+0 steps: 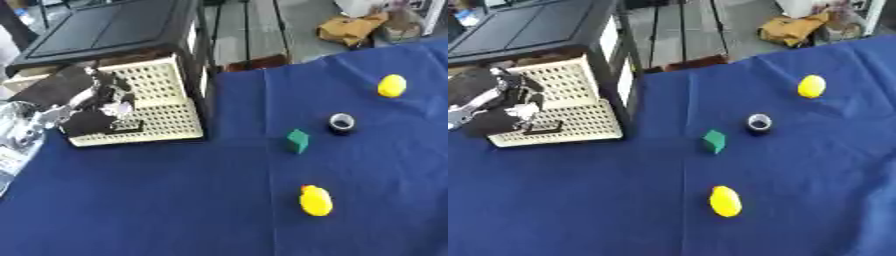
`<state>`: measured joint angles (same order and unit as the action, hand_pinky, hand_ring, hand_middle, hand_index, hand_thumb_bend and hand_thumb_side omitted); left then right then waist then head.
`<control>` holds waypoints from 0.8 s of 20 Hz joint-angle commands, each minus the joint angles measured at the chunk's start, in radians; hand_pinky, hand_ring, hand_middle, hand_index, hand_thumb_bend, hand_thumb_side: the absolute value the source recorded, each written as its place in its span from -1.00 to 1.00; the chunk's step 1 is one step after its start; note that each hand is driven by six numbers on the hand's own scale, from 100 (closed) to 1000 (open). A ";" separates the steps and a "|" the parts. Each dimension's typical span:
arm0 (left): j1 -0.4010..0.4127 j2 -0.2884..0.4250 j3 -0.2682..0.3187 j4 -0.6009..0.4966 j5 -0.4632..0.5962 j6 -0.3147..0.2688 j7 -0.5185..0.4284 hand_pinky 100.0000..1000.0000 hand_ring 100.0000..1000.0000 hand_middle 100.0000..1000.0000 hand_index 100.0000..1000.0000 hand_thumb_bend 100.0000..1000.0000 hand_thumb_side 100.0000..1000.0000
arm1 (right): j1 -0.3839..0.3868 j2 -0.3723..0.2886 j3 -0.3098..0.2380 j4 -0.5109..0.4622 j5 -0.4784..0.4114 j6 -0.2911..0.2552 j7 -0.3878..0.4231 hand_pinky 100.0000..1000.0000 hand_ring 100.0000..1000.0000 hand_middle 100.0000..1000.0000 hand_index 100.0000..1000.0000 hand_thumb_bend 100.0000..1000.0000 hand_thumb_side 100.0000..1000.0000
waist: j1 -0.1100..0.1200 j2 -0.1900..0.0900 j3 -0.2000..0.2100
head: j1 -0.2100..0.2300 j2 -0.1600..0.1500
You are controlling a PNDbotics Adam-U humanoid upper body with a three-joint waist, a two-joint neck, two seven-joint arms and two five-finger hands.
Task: Pick up objects from table and place into drawer.
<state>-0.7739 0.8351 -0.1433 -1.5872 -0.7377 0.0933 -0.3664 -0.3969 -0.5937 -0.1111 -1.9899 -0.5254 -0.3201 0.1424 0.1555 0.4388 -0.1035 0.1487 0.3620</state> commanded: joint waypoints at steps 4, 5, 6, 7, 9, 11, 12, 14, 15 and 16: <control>0.019 0.021 -0.013 -0.020 0.029 -0.006 -0.074 -0.30 0.23 0.89 1.00 -1.00 1.00 | -0.009 -0.016 -0.010 -0.010 -0.011 0.010 -0.003 0.28 0.82 -0.09 0.69 -1.00 1.00 | -0.014 -0.041 0.010 | 0.001 0.002; 0.029 0.027 -0.014 -0.039 0.037 -0.012 -0.105 -0.28 0.24 0.89 1.00 -1.00 1.00 | -0.007 -0.018 -0.011 -0.010 -0.016 0.011 -0.004 0.28 0.82 -0.09 0.69 -1.00 1.00 | -0.015 -0.046 0.014 | -0.001 0.005; 0.040 0.034 -0.012 -0.065 0.045 -0.017 -0.137 -0.28 0.24 0.87 1.00 -1.00 1.00 | -0.006 -0.019 -0.013 -0.010 -0.021 0.012 -0.006 0.28 0.82 -0.09 0.69 -1.00 1.00 | -0.016 -0.051 0.018 | -0.005 0.008; 0.052 0.040 -0.007 -0.094 0.054 -0.018 -0.167 -0.28 0.23 0.84 1.00 -1.00 1.00 | -0.005 -0.021 -0.014 -0.010 -0.026 0.014 -0.007 0.28 0.82 -0.09 0.69 -1.00 1.00 | -0.017 -0.055 0.023 | -0.008 0.011; 0.075 0.054 0.005 -0.160 0.069 -0.018 -0.220 -0.27 0.22 0.80 1.00 -1.00 1.00 | -0.003 -0.023 -0.015 -0.010 -0.035 0.019 -0.007 0.28 0.82 -0.09 0.69 -1.00 1.00 | -0.019 -0.063 0.032 | -0.017 0.019; 0.095 0.062 0.017 -0.223 0.089 -0.014 -0.266 -0.28 0.21 0.76 1.00 -1.00 1.00 | 0.000 -0.025 -0.017 -0.010 -0.043 0.023 -0.006 0.28 0.82 -0.08 0.69 -1.00 1.00 | -0.021 -0.070 0.039 | -0.025 0.026; 0.103 0.066 0.023 -0.253 0.100 -0.012 -0.287 -0.29 0.21 0.74 0.98 -1.00 1.00 | 0.002 -0.025 -0.018 -0.010 -0.046 0.024 -0.006 0.28 0.82 -0.08 0.69 -1.00 1.00 | -0.023 -0.073 0.043 | -0.028 0.030; 0.119 0.076 0.034 -0.315 0.117 -0.009 -0.322 -0.29 0.20 0.72 0.97 -1.00 1.00 | 0.005 -0.025 -0.021 -0.010 -0.051 0.025 -0.007 0.28 0.82 -0.08 0.69 -1.00 1.00 | -0.026 -0.079 0.047 | -0.034 0.037; 0.128 0.082 0.040 -0.349 0.125 -0.007 -0.338 -0.30 0.20 0.71 0.95 -1.00 1.00 | 0.008 -0.025 -0.023 -0.010 -0.054 0.025 -0.008 0.28 0.82 -0.08 0.69 -1.00 1.00 | -0.028 -0.081 0.049 | -0.037 0.041; 0.135 0.085 0.046 -0.381 0.133 -0.006 -0.350 -0.32 0.18 0.69 0.94 -1.00 1.00 | 0.010 -0.026 -0.024 -0.010 -0.056 0.025 -0.009 0.28 0.82 -0.08 0.69 -1.00 1.00 | -0.029 -0.083 0.052 | -0.040 0.044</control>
<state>-0.6324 0.8745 -0.1227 -1.9195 -0.6174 0.0852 -0.6966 -0.3828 -0.5941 -0.1235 -1.9899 -0.5695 -0.2968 0.1352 0.1335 0.3806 -0.0520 0.1128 0.3980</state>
